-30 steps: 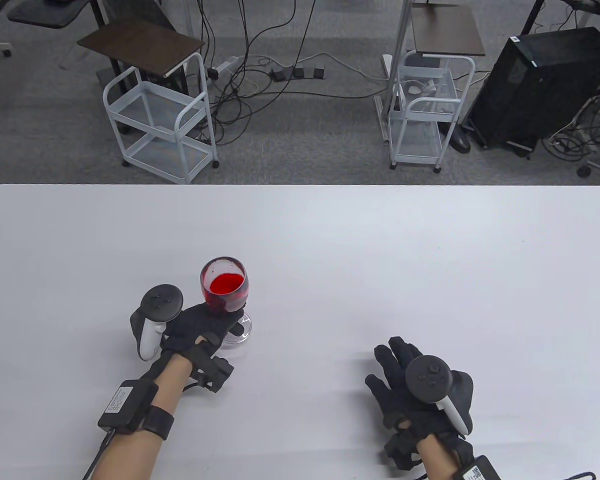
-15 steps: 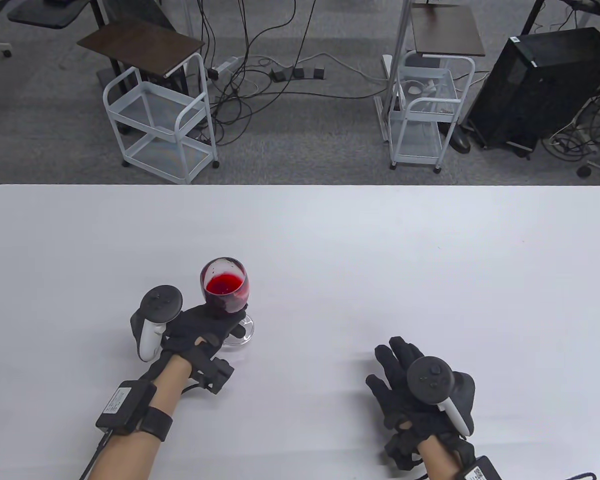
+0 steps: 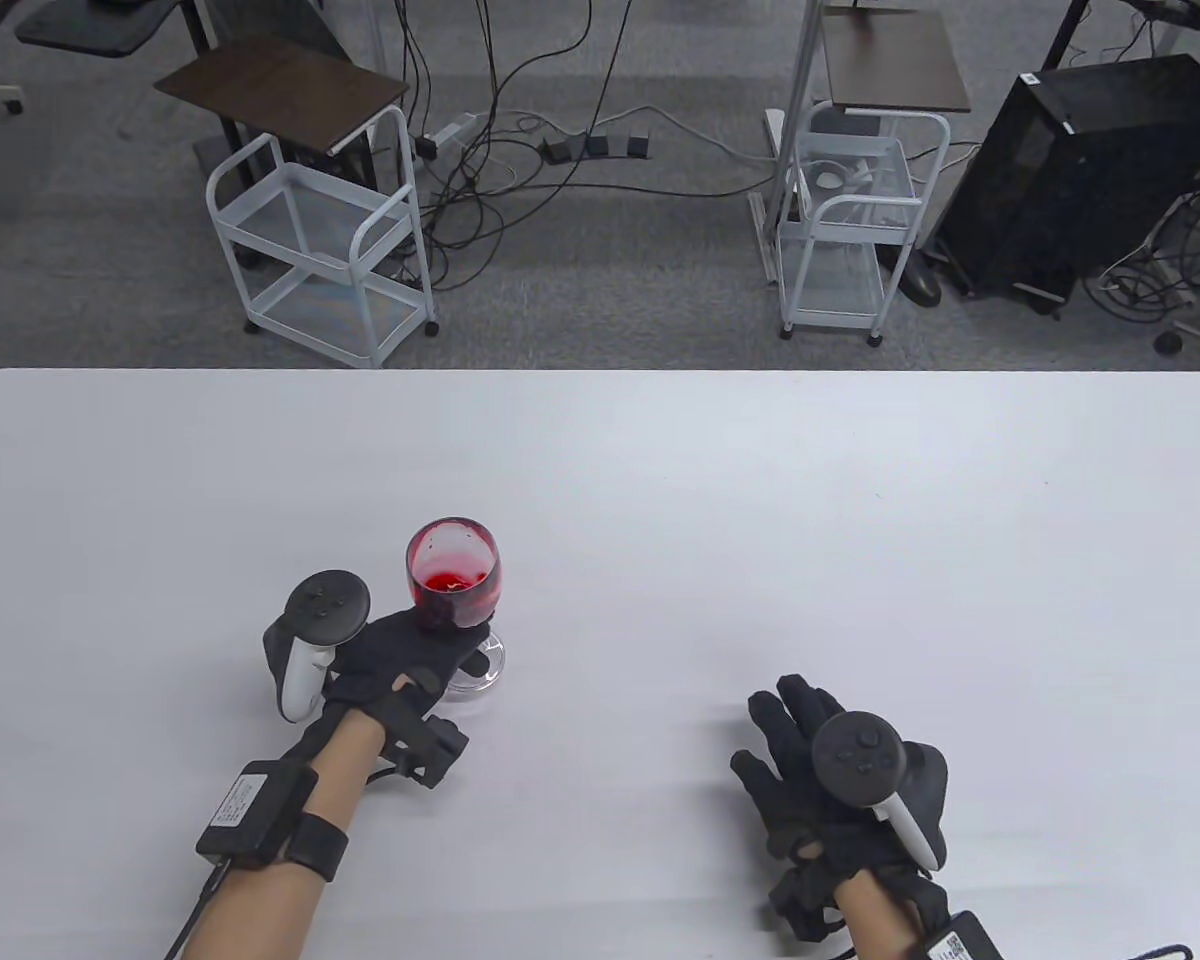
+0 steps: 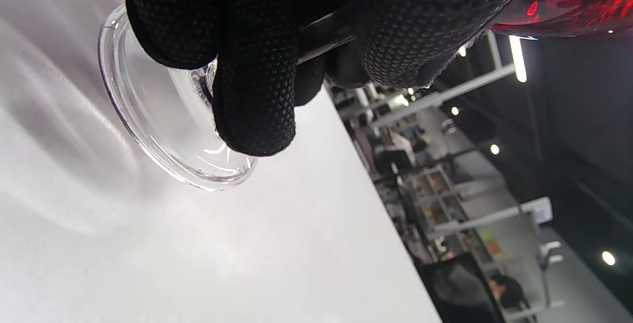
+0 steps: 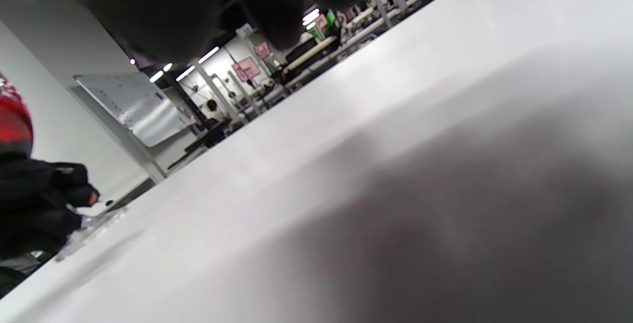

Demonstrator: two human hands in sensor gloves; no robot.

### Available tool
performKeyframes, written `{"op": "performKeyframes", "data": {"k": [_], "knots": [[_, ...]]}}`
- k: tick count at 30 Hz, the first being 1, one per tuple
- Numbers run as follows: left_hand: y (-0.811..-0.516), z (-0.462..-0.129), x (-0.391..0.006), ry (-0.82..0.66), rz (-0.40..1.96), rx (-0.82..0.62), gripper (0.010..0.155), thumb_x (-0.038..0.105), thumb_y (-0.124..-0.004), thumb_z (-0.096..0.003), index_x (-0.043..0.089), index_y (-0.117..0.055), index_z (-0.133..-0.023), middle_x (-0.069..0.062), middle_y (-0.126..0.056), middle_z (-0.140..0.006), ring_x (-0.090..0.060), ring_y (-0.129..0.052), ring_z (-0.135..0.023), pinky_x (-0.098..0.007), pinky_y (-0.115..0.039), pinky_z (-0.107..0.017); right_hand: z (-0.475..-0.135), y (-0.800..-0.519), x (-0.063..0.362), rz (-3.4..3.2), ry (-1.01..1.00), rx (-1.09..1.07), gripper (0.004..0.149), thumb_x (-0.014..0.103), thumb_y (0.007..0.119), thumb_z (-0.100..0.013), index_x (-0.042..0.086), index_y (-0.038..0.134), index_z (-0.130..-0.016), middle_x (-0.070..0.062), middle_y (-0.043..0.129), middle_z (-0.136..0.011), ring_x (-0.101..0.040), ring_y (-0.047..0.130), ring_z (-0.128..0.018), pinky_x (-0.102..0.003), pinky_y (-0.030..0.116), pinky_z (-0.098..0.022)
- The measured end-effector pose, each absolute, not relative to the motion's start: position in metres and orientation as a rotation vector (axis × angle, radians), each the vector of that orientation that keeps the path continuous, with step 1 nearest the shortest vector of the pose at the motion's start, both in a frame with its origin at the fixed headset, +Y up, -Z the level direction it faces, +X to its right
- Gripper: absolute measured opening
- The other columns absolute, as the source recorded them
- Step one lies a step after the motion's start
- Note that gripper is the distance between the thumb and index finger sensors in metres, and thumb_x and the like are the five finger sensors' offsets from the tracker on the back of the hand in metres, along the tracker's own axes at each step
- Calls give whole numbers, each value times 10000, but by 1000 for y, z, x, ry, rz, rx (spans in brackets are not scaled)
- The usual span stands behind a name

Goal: Shake wine glass in air

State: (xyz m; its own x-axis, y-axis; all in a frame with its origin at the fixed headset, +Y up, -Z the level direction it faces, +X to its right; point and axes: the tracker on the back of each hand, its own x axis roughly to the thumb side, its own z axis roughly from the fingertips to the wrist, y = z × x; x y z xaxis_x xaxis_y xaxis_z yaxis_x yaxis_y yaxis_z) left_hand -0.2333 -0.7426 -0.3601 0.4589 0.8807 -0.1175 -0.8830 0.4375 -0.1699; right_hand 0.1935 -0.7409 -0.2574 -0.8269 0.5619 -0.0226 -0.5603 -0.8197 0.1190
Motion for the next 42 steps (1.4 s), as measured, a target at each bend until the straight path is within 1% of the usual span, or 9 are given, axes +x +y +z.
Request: {"op": "performKeyframes", "data": {"k": [3,7,10,13,21,25,31,35,42], "knots": [[-742,-357,-231,-27,1110,-245,438,400,-961,-464,238,-938,-870,-94,-1004,-883,-206,-1218,-553,-440,-926,-528,-256,-739,194,2536,143,19,667,517,744,-427,251,573,-1014,-36,372,-1163,-367,327,-1064,-627,325,-741],[-740,-361,-243,31,1114,-203,437,406,-955,-467,242,-934,-872,-87,-1001,-886,-196,-1220,-553,-434,-929,-529,-257,-740,193,2547,160,13,666,517,742,-428,251,570,-1014,-34,368,-1163,-366,323,-1064,-625,324,-742],[-742,-357,-238,-13,1121,-235,438,402,-960,-464,237,-939,-869,-93,-1003,-884,-205,-1219,-555,-441,-924,-532,-256,-739,193,2540,149,21,667,516,744,-427,249,573,-1014,-35,374,-1162,-367,328,-1064,-626,325,-742],[-743,-358,-241,21,1097,-206,438,406,-956,-466,243,-934,-872,-85,-1004,-884,-200,-1219,-554,-434,-930,-529,-257,-740,192,2549,168,19,668,517,743,-428,250,569,-1015,-33,365,-1163,-366,321,-1064,-626,322,-742],[-745,-358,-232,-23,1119,-255,437,397,-964,-465,237,-937,-872,-95,-1002,-885,-209,-1218,-556,-441,-924,-532,-256,-739,193,2545,137,25,667,517,743,-427,250,572,-1014,-34,367,-1163,-367,323,-1064,-627,324,-741],[-742,-364,-244,44,1113,-217,438,405,-956,-470,246,-930,-877,-81,-997,-893,-195,-1217,-566,-434,-926,-539,-256,-739,192,2547,154,24,668,518,742,-428,251,568,-1015,-31,360,-1163,-365,320,-1065,-626,323,-742],[-738,-358,-247,10,1115,-192,438,399,-962,-464,242,-935,-872,-87,-1002,-886,-199,-1220,-556,-437,-928,-532,-257,-739,192,2541,159,26,668,516,743,-428,249,569,-1015,-32,360,-1163,-368,320,-1064,-626,321,-742],[-737,-357,-258,38,1150,-172,440,402,-957,-465,240,-932,-873,-89,-1000,-887,-199,-1219,-555,-438,-927,-532,-255,-738,193,2542,140,24,668,518,743,-427,249,573,-1014,-33,364,-1163,-367,325,-1064,-626,326,-742],[-738,-348,-306,127,1087,-129,439,398,-955,-468,242,-928,-877,-87,-993,-895,-207,-1213,-569,-440,-922,-543,-256,-739,194,2539,148,21,667,518,743,-427,250,572,-1014,-34,363,-1163,-365,323,-1064,-627,325,-741]]}}
